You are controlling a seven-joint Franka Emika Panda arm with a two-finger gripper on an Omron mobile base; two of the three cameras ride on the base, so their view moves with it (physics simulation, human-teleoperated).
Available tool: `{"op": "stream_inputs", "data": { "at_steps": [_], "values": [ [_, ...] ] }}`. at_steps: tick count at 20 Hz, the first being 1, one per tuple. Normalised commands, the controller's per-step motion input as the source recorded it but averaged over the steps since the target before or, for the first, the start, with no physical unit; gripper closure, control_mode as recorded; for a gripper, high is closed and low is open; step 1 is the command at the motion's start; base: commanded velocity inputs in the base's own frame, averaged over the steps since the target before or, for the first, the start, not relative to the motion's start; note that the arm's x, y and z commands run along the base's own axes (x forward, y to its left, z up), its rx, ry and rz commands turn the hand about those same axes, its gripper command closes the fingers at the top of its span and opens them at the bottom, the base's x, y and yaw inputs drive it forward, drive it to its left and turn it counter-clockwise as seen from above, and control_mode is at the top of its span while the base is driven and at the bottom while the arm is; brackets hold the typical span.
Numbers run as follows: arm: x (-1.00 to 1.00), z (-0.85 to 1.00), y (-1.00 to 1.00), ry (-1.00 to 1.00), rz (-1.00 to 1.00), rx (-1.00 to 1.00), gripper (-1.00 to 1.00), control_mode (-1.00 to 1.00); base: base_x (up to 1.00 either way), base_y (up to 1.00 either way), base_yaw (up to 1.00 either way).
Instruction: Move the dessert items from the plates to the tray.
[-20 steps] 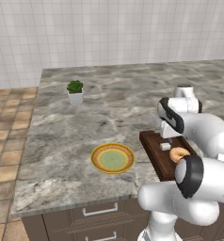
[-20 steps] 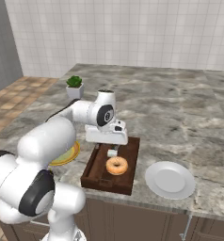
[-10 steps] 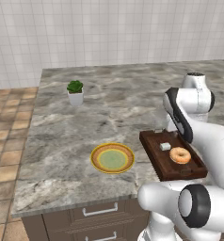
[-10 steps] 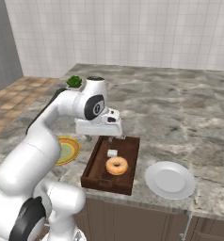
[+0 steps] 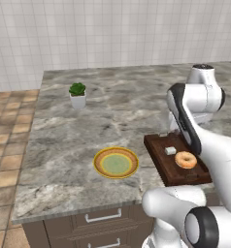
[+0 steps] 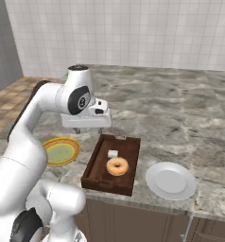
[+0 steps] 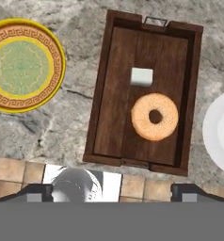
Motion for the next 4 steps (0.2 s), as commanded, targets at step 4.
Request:
{"op": "stream_inputs", "data": {
  "at_steps": [4],
  "values": [
    [-0.38, 0.27, 0.06, -0.12, 0.02, 0.01, -1.00, -1.00, 0.00, 0.00, 0.00]
  ]
}}
